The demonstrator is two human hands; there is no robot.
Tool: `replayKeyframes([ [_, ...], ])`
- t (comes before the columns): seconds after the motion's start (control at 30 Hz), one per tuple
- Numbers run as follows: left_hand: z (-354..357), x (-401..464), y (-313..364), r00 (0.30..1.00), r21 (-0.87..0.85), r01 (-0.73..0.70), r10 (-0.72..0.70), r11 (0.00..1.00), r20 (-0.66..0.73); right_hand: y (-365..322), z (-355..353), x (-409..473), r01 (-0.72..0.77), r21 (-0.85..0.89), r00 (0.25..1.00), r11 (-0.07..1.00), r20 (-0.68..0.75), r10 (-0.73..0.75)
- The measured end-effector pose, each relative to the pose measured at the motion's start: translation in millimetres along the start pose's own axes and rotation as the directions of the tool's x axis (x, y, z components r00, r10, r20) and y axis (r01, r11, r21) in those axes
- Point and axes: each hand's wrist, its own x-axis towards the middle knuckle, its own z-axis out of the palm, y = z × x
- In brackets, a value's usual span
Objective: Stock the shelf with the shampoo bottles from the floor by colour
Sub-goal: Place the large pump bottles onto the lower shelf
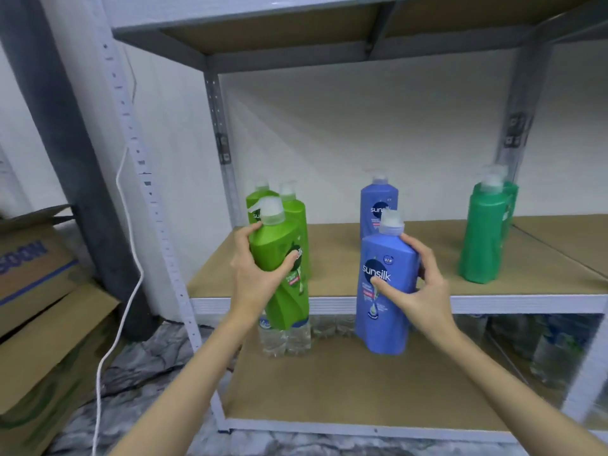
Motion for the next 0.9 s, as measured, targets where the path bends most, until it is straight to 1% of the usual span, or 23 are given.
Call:
replayKeyframes([
  [0.1, -4.2, 32.6, -7.9, 0.998, 0.067, 0.006, -0.001, 0.998, -0.069, -4.5, 3.8, 17.0, 0.015, -0.015, 0.999, 1.0, -0.037, -0.016],
  [0.2, -2.7, 61.1, -31.0, 0.992, 0.142, 0.007, 0.011, 0.99, -0.125, -5.0, 10.8, 32.0, 0.027, -0.034, 0.998, 0.999, -0.06, -0.029],
  [0.27, 1.4, 76.0, -49.6, 0.989, 0.183, 0.04, -0.013, 0.982, -0.15, -2.5, 16.3, 40.4, 0.039, -0.055, 0.996, 0.998, -0.08, -0.043],
  [0.43, 17.8, 95.8, -93.0, 0.991, 0.296, 0.111, -0.085, 0.949, -0.1, 4.9, 24.5, 53.6, 0.028, -0.093, 0.995, 0.995, -0.093, -0.037],
  [0.57, 27.5, 100.6, -106.0, 0.975, 0.324, 0.2, -0.156, 0.925, -0.157, 9.3, 22.3, 59.2, 0.029, -0.123, 0.993, 0.992, -0.11, -0.043],
  [0.67, 27.7, 98.1, -110.7, 0.976, 0.363, 0.192, -0.14, 0.912, -0.165, 11.5, 16.7, 61.6, 0.028, -0.148, 0.992, 0.989, -0.121, -0.046],
  [0.73, 29.6, 91.3, -110.7, 0.979, 0.354, 0.173, -0.121, 0.919, -0.164, 13.7, 10.8, 63.0, 0.027, -0.171, 0.991, 0.985, -0.125, -0.049],
  [0.77, 31.3, 85.2, -108.5, 0.978, 0.34, 0.152, -0.091, 0.928, -0.189, 15.0, 7.5, 63.8, 0.028, -0.181, 0.99, 0.983, -0.128, -0.052],
  [0.8, 34.1, 77.1, -105.1, 0.975, 0.332, 0.09, -0.015, 0.939, -0.221, 16.5, 4.2, 64.7, 0.03, -0.19, 0.99, 0.981, -0.133, -0.056],
  [0.83, 38.5, 67.1, -100.5, 0.969, 0.335, -0.019, 0.099, 0.942, -0.225, 18.6, 0.7, 65.6, 0.029, -0.197, 0.988, 0.98, -0.143, -0.058],
  [0.87, 45.3, 55.2, -95.3, 0.959, 0.334, -0.154, 0.221, 0.93, -0.175, 21.5, -3.1, 66.8, 0.023, -0.201, 0.986, 0.979, -0.156, -0.055],
  [0.9, 54.8, 41.6, -89.2, 0.945, 0.303, -0.281, 0.317, 0.91, -0.075, 24.3, -6.8, 68.5, 0.013, -0.204, 0.984, 0.979, -0.172, -0.049],
])
